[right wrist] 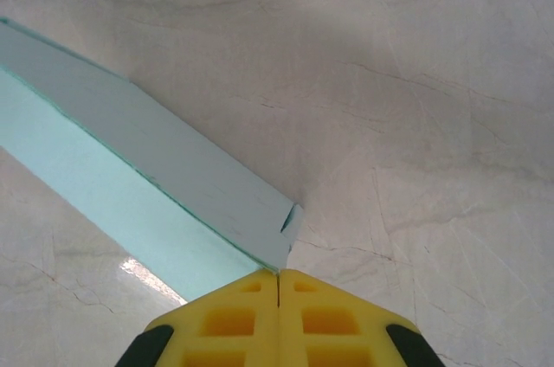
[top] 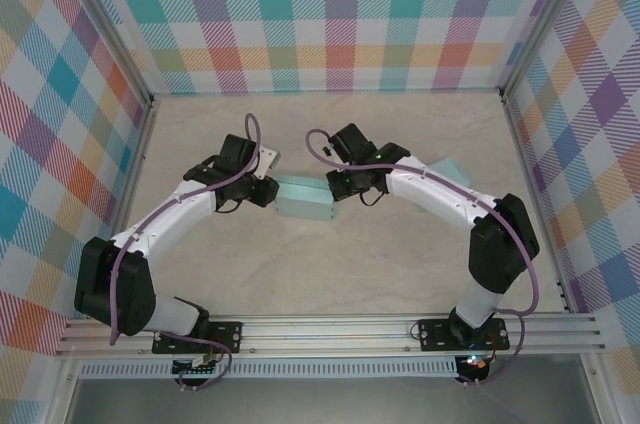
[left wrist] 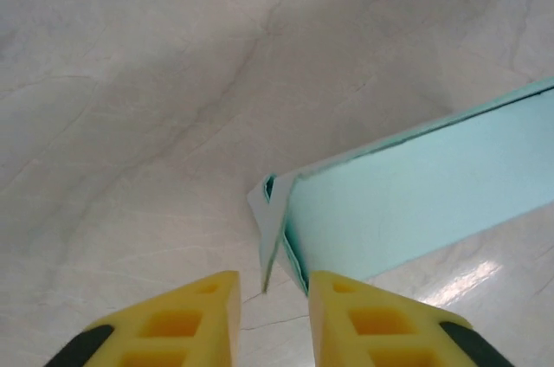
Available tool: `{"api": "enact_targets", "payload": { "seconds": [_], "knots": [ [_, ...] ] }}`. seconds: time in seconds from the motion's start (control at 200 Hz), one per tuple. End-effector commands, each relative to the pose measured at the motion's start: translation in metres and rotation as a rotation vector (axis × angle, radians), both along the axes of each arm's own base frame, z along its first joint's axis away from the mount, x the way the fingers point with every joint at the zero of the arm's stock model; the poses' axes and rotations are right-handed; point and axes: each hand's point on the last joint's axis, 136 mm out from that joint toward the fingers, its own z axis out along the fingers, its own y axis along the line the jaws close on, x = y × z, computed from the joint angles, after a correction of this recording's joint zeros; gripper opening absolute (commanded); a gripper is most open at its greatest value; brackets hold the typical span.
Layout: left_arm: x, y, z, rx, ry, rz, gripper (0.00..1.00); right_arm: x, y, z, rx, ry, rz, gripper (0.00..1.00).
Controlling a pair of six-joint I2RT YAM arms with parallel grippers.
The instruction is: Fold the paper box
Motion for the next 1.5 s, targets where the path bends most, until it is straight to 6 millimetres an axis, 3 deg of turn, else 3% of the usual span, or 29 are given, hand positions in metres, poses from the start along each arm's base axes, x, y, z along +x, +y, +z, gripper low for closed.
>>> {"api": "enact_targets", "payload": {
  "seconds": [0.0, 0.22, 0.54, 0.675, 0.825, 0.955, 1.295, 1.495],
  "knots": [
    [0.012, 0.007, 0.019, 0.040, -0.073, 0.040, 0.35, 0.002, 0.005, 0.006, -0.010, -0.012, 0.054, 0.00],
    [0.028, 0.008, 0.036, 0.095, -0.164, 0.002, 0.40, -0.001, 0.007, 0.008, -0.024, -0.014, 0.113, 0.00],
    [0.037, -0.005, 0.024, 0.121, -0.134, -0.103, 0.38, 0.000, 0.008, 0.007, -0.030, -0.012, 0.121, 0.00],
    [0.041, -0.007, 0.016, 0.130, -0.097, -0.103, 0.28, 0.002, 0.009, 0.007, -0.033, -0.014, 0.120, 0.00],
    [0.043, -0.007, 0.013, 0.120, -0.075, -0.075, 0.05, 0.004, 0.009, 0.006, -0.039, -0.015, 0.117, 0.00],
    [0.043, -0.012, 0.018, 0.074, -0.070, -0.052, 0.00, 0.007, 0.010, 0.008, -0.044, -0.021, 0.114, 0.00],
    [0.023, -0.019, 0.022, 0.013, -0.034, 0.018, 0.00, 0.015, 0.011, 0.021, 0.006, -0.023, 0.010, 0.00],
    [0.003, -0.038, 0.022, -0.004, -0.042, -0.002, 0.00, 0.022, 0.015, 0.031, 0.110, -0.008, -0.074, 0.00]
  ]
}}
